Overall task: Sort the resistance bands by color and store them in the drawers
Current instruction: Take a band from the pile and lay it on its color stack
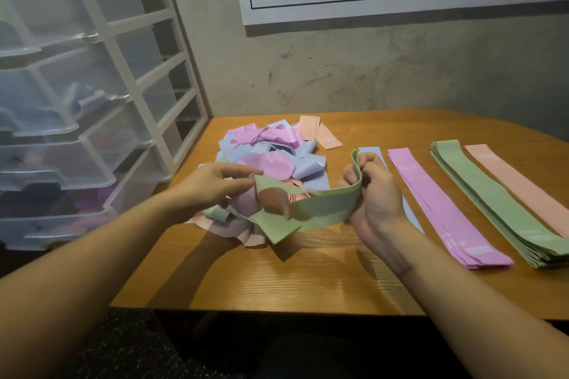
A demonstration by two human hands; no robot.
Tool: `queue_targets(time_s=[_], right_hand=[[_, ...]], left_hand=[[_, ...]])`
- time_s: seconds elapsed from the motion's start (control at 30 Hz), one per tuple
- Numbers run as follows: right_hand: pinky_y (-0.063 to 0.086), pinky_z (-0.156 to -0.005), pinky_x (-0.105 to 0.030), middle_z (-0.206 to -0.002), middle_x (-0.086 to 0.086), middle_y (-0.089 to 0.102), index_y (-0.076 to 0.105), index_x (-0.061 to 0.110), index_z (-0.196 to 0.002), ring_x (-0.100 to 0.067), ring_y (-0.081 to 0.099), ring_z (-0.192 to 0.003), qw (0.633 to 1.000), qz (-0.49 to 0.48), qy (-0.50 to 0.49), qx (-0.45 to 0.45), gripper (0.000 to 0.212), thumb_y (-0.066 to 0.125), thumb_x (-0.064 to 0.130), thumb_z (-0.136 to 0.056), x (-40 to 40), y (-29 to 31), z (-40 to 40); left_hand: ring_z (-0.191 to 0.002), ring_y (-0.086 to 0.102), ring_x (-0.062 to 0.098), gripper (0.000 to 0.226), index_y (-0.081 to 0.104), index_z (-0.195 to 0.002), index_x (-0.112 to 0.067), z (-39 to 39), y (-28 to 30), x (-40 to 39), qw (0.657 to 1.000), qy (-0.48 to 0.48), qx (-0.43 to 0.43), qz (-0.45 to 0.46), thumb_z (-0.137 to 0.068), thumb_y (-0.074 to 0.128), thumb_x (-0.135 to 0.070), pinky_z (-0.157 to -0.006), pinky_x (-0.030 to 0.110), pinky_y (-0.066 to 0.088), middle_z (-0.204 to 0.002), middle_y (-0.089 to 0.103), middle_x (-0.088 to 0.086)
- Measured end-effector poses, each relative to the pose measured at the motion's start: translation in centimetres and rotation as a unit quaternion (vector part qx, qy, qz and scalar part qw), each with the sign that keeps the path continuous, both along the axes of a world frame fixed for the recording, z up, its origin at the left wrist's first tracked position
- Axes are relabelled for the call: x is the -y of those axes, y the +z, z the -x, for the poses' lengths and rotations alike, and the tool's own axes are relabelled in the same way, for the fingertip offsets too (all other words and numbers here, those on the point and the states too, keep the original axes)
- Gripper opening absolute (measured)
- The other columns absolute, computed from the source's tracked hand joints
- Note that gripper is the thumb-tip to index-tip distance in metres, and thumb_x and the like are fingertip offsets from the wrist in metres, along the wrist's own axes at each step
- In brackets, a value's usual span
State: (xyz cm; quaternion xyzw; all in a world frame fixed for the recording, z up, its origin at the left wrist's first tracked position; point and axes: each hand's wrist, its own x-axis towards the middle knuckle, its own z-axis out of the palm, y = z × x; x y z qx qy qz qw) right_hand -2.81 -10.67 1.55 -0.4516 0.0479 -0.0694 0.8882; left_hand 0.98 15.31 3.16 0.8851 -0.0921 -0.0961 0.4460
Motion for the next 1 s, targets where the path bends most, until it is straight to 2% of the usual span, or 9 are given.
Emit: queue_targets(time_s=[0.07, 0.17, 0.27, 0.33, 0.43, 0.53, 0.67, 0.83, 1.0], right_hand=[[0.035, -0.046, -0.020, -0.057, 0.001, 0.045, 0.047, 0.019, -0.071, -0.010, 0.038, -0.051, 1.000, -0.016, -0.011, -0.012, 0.033, 0.034, 0.000, -0.094, 0.4, -0.1, -0.2], [0.035, -0.049, -0.022, -0.057, 0.002, 0.046, 0.048, 0.022, -0.066, -0.011, 0.039, -0.052, 0.999, -0.023, -0.023, -0.029, 0.036, 0.035, 0.002, -0.093, 0.6, -0.4, -0.3], [0.037, -0.052, -0.024, -0.058, 0.002, 0.047, 0.048, 0.023, -0.062, -0.012, 0.042, -0.055, 0.999, -0.047, -0.012, -0.023, 0.039, 0.035, 0.001, -0.092, 0.6, -0.3, -0.3], [0.039, -0.054, -0.025, -0.059, 0.003, 0.049, 0.052, 0.024, -0.058, -0.012, 0.044, -0.056, 0.998, -0.059, -0.003, -0.012, 0.044, 0.035, 0.001, -0.092, 0.6, -0.1, -0.2], [0.039, -0.057, -0.025, -0.061, 0.002, 0.051, 0.055, 0.024, -0.060, -0.012, 0.045, -0.059, 0.998, -0.058, 0.002, 0.005, 0.044, 0.035, 0.000, -0.091, 0.7, 0.7, -0.1], [0.039, -0.061, -0.027, -0.063, 0.001, 0.052, 0.050, 0.020, -0.070, -0.013, 0.046, -0.061, 0.999, -0.047, -0.002, 0.015, 0.034, 0.034, 0.000, -0.091, 0.9, 1.5, 0.0], [0.040, -0.062, -0.026, -0.070, 0.000, 0.050, 0.044, 0.020, -0.072, -0.011, 0.049, -0.060, 0.996, -0.081, -0.004, 0.036, 0.033, 0.030, -0.004, -0.090, 0.9, 2.1, -0.3], [0.040, -0.064, -0.027, -0.071, 0.000, 0.048, 0.044, 0.020, -0.073, -0.011, 0.049, -0.062, 0.995, -0.088, -0.009, 0.051, 0.033, 0.028, -0.005, -0.088, 1.3, 2.5, -0.1], [0.035, -0.065, -0.028, -0.072, 0.000, 0.043, 0.044, 0.021, -0.072, -0.013, 0.041, -0.065, 0.994, -0.087, -0.022, 0.067, 0.033, 0.028, -0.005, -0.086, 2.3, 3.0, 0.1]], left_hand=[[-0.097, 0.067, 0.028, 0.022, 0.077, -0.111, -0.032, 0.0, 0.5, -0.7, 0.992, 0.018, -0.069, 0.099, -0.097, 0.061, -0.029, -0.085, 0.043, 0.059, -0.108, 0.072, -0.002], [-0.069, 0.052, 0.019, 0.020, 0.074, -0.110, -0.023, -0.3, 0.6, -0.9, 0.971, 0.108, -0.039, 0.210, -0.101, 0.056, -0.023, -0.063, 0.026, 0.047, -0.096, 0.065, 0.005], [-0.079, 0.062, 0.018, 0.024, 0.063, -0.125, -0.016, -1.1, 0.3, -0.6, 0.930, 0.200, -0.029, 0.308, -0.103, 0.053, -0.019, -0.071, 0.029, 0.052, -0.111, 0.065, 0.012], [-0.097, 0.066, 0.022, 0.031, 0.057, -0.134, -0.024, -1.7, -0.5, -0.5, 0.937, 0.215, -0.036, 0.273, -0.103, 0.054, -0.019, -0.078, 0.034, 0.057, -0.121, 0.064, 0.009], [-0.118, 0.057, 0.024, 0.031, 0.052, -0.136, -0.033, -1.8, -1.7, 0.0, 0.971, 0.221, 0.048, 0.075, -0.105, 0.050, -0.032, -0.095, 0.042, 0.054, -0.139, 0.053, 0.004], [-0.101, 0.061, 0.016, 0.029, 0.059, -0.116, -0.031, -0.1, -2.2, 1.1, 0.978, 0.145, 0.151, 0.011, -0.097, 0.052, -0.053, -0.082, 0.033, 0.054, -0.117, 0.062, -0.001], [-0.086, 0.063, 0.002, 0.064, 0.059, -0.111, -0.044, 3.0, -3.5, 3.0, 0.990, 0.032, 0.106, -0.091, -0.065, 0.057, -0.089, -0.074, 0.030, 0.056, -0.100, 0.064, -0.018], [-0.084, 0.067, 0.011, 0.055, 0.041, -0.129, -0.041, 3.8, -4.7, 4.0, 0.988, 0.083, 0.095, -0.091, -0.086, 0.075, -0.038, -0.062, 0.036, 0.063, -0.104, 0.056, -0.016], [-0.082, 0.067, 0.012, 0.029, 0.057, -0.113, -0.027, 3.4, -4.2, 3.0, 0.987, 0.144, 0.060, -0.046, -0.088, 0.072, -0.022, -0.066, 0.029, 0.061, -0.099, 0.066, -0.003]])
